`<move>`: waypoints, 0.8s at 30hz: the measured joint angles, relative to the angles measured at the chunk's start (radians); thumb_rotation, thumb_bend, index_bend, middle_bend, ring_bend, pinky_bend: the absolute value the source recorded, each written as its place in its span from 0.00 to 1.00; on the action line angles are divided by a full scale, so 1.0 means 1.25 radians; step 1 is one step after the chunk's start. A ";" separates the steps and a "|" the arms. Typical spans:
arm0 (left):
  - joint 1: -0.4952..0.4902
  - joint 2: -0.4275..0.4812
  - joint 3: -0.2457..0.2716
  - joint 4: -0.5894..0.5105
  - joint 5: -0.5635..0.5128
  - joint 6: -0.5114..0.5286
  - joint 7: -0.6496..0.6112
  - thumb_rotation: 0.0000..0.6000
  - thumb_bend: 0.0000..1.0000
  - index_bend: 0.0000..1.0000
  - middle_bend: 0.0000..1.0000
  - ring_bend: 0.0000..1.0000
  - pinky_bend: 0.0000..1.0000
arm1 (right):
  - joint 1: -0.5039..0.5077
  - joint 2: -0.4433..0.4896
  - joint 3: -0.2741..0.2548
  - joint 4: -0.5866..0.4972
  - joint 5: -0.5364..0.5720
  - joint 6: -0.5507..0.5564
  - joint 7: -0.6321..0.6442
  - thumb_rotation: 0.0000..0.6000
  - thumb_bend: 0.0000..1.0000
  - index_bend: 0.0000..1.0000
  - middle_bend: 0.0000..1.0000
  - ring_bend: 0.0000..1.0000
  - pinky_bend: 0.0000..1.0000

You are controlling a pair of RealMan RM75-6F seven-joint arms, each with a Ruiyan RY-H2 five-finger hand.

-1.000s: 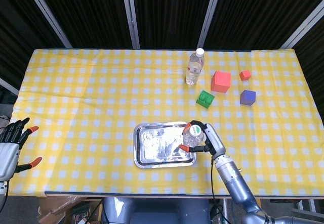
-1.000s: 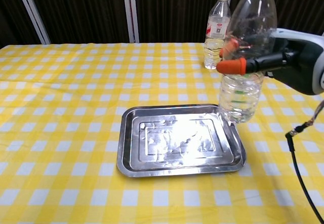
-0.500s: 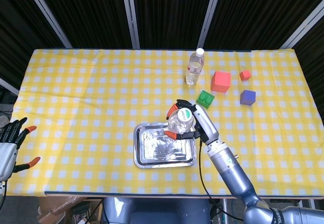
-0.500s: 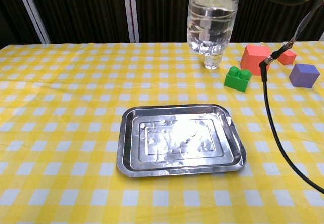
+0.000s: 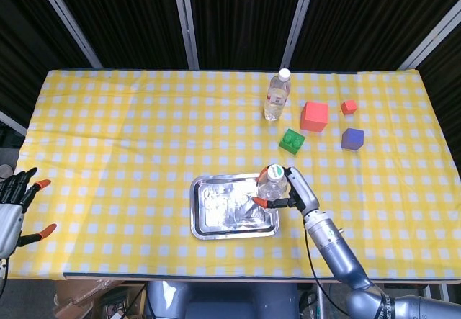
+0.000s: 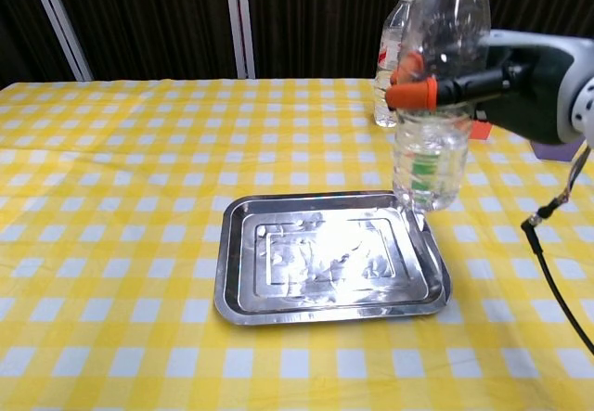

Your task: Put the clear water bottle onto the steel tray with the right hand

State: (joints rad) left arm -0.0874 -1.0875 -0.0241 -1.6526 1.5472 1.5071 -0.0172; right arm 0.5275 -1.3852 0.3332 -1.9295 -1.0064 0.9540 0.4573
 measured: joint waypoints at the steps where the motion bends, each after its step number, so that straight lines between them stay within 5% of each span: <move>1: 0.000 0.000 0.000 0.000 0.000 -0.001 0.001 1.00 0.18 0.19 0.01 0.00 0.00 | -0.005 -0.009 -0.007 0.027 -0.018 -0.008 0.027 1.00 0.27 1.00 0.80 0.54 0.12; 5: -0.002 -0.004 0.001 0.000 0.000 -0.005 0.013 1.00 0.18 0.19 0.01 0.00 0.00 | -0.006 -0.023 -0.008 0.053 -0.088 -0.028 0.080 1.00 0.27 1.00 0.80 0.54 0.12; 10: -0.003 -0.007 0.001 -0.002 -0.003 -0.007 0.021 1.00 0.18 0.19 0.01 0.00 0.00 | 0.022 -0.012 0.035 -0.018 -0.106 -0.031 0.057 1.00 0.27 1.00 0.80 0.54 0.12; 18: -0.001 -0.001 0.001 -0.002 -0.003 -0.005 0.008 1.00 0.18 0.19 0.01 0.00 0.00 | 0.096 0.028 0.117 -0.157 0.014 0.004 -0.104 1.00 0.27 1.00 0.80 0.54 0.12; 24: 0.003 0.005 0.003 -0.003 0.003 0.002 -0.004 1.00 0.18 0.19 0.01 0.00 0.00 | 0.109 0.036 0.099 -0.173 0.077 0.026 -0.144 1.00 0.27 1.00 0.80 0.54 0.12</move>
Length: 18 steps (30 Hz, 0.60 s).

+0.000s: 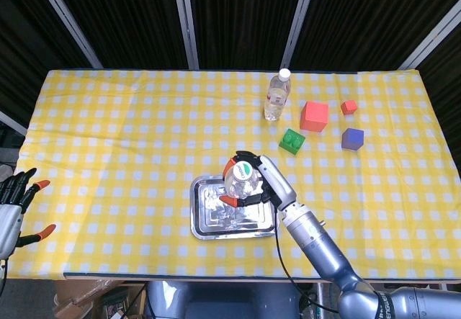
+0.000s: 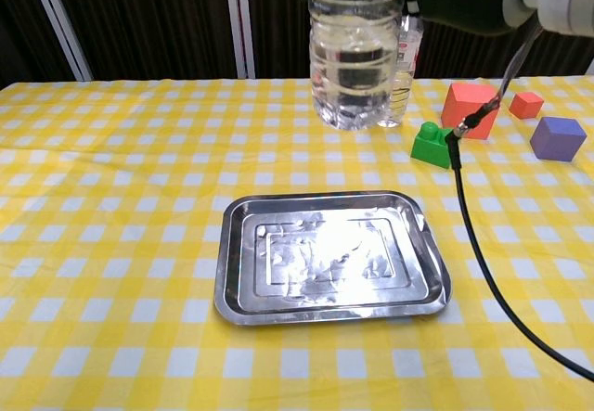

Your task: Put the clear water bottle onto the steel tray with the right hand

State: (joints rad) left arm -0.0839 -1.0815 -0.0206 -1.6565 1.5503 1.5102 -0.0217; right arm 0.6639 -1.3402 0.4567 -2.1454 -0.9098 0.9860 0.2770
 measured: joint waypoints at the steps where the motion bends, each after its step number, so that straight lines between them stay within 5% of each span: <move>1: 0.000 0.000 0.000 0.000 0.000 0.000 -0.001 1.00 0.18 0.19 0.01 0.00 0.00 | -0.005 -0.002 -0.014 0.008 -0.006 -0.001 0.007 1.00 0.27 1.00 0.80 0.54 0.12; 11: -0.002 -0.006 -0.001 0.002 -0.001 -0.003 0.011 1.00 0.18 0.19 0.01 0.00 0.00 | -0.066 -0.033 -0.099 0.104 -0.136 -0.034 0.155 1.00 0.28 1.00 0.80 0.54 0.12; 18: -0.002 -0.009 0.000 0.001 -0.003 -0.006 0.025 1.00 0.18 0.19 0.01 0.00 0.00 | -0.070 -0.026 -0.088 0.143 -0.183 -0.047 0.192 1.00 0.28 1.00 0.80 0.54 0.12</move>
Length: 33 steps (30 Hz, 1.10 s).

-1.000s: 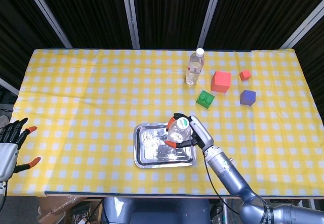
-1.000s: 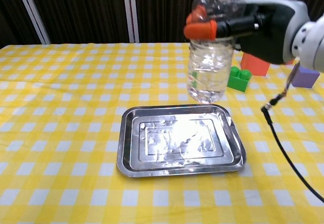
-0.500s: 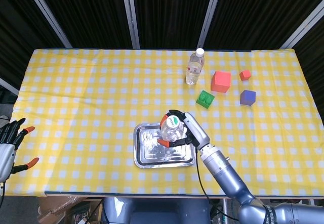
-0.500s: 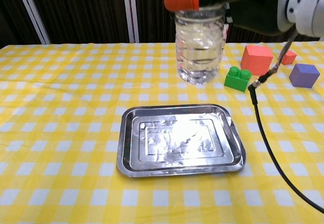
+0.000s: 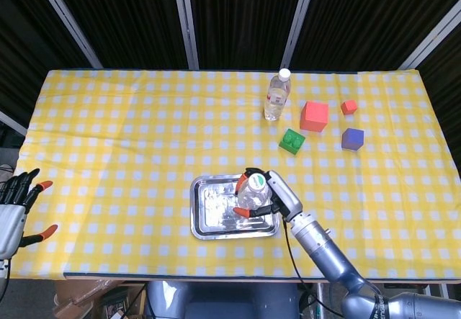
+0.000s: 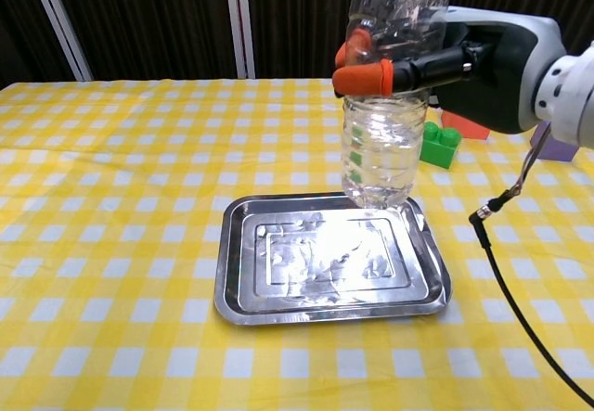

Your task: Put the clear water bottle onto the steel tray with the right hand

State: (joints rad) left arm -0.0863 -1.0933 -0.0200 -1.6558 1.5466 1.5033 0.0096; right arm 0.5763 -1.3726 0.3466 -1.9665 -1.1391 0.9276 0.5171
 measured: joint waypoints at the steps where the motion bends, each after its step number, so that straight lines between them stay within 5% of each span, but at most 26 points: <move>1: 0.000 0.001 0.000 0.000 -0.002 0.000 0.000 1.00 0.18 0.19 0.01 0.00 0.00 | -0.001 0.007 0.004 0.007 0.004 0.001 0.004 1.00 0.28 1.00 0.80 0.54 0.12; 11: 0.001 -0.001 0.001 -0.005 0.002 0.001 0.009 1.00 0.18 0.19 0.01 0.00 0.00 | -0.036 0.124 0.067 0.066 0.036 0.006 0.087 1.00 0.29 1.00 0.80 0.54 0.12; 17: -0.001 -0.005 0.003 -0.009 0.004 -0.003 0.021 1.00 0.18 0.19 0.01 0.00 0.00 | -0.058 0.161 0.065 0.063 0.016 -0.003 0.126 1.00 0.28 1.00 0.80 0.54 0.12; 33: 0.001 0.000 0.001 -0.003 0.002 0.001 0.004 1.00 0.18 0.19 0.01 0.00 0.00 | 0.021 -0.028 -0.016 -0.028 -0.014 -0.016 -0.022 1.00 0.29 1.00 0.80 0.55 0.12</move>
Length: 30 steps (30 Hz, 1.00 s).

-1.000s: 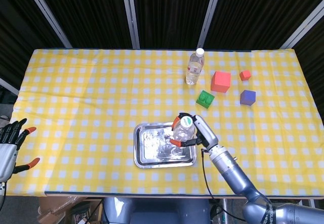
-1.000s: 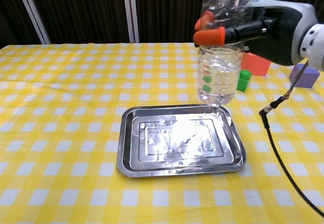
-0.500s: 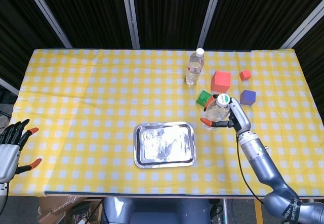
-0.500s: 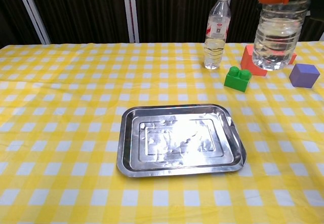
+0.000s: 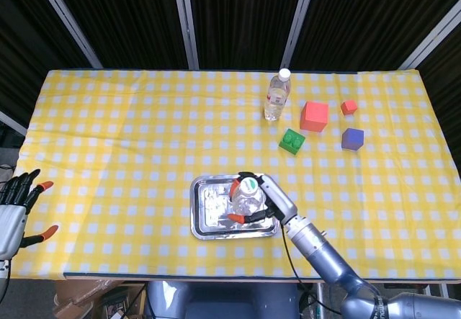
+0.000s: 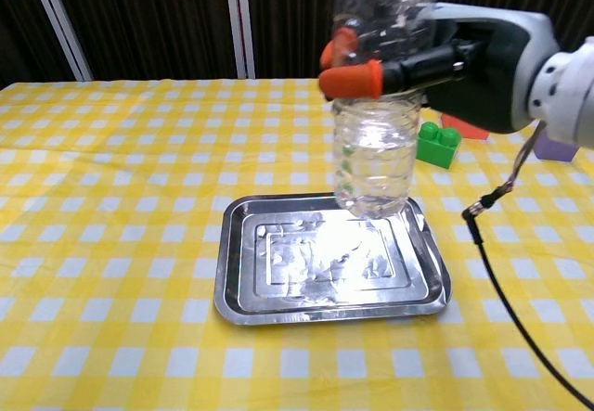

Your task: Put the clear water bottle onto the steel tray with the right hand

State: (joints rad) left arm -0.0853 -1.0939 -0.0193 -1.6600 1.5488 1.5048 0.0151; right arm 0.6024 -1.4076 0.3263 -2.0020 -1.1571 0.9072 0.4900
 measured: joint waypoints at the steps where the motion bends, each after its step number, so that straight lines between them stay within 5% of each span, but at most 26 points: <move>1: 0.000 0.001 0.000 0.001 0.000 0.001 -0.002 1.00 0.18 0.19 0.01 0.00 0.00 | 0.010 -0.017 0.000 0.000 0.017 0.002 -0.015 1.00 0.29 1.00 0.80 0.55 0.12; 7: 0.001 0.005 -0.001 0.005 -0.002 0.001 -0.011 1.00 0.18 0.19 0.01 0.00 0.00 | 0.035 -0.056 0.002 0.024 0.081 0.019 -0.072 1.00 0.29 1.00 0.80 0.55 0.12; 14: 0.000 0.003 0.001 0.002 -0.003 -0.003 0.000 1.00 0.18 0.19 0.01 0.00 0.00 | 0.008 0.006 0.026 0.060 0.075 0.018 -0.004 1.00 0.29 1.00 0.80 0.55 0.12; 24: 0.001 0.003 0.003 -0.007 -0.001 -0.004 0.010 1.00 0.18 0.19 0.01 0.00 0.00 | -0.063 0.140 0.074 0.109 -0.006 0.011 0.199 1.00 0.29 1.00 0.80 0.55 0.12; 30: 0.001 0.003 0.005 -0.010 0.006 -0.001 0.010 1.00 0.18 0.19 0.01 0.00 0.00 | -0.089 0.180 0.059 0.108 -0.105 0.009 0.274 1.00 0.29 1.00 0.80 0.55 0.12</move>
State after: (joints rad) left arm -0.0837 -1.0905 -0.0133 -1.6720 1.5561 1.5032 0.0282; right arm 0.4915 -1.1829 0.4003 -1.8664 -1.2880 0.9189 0.8320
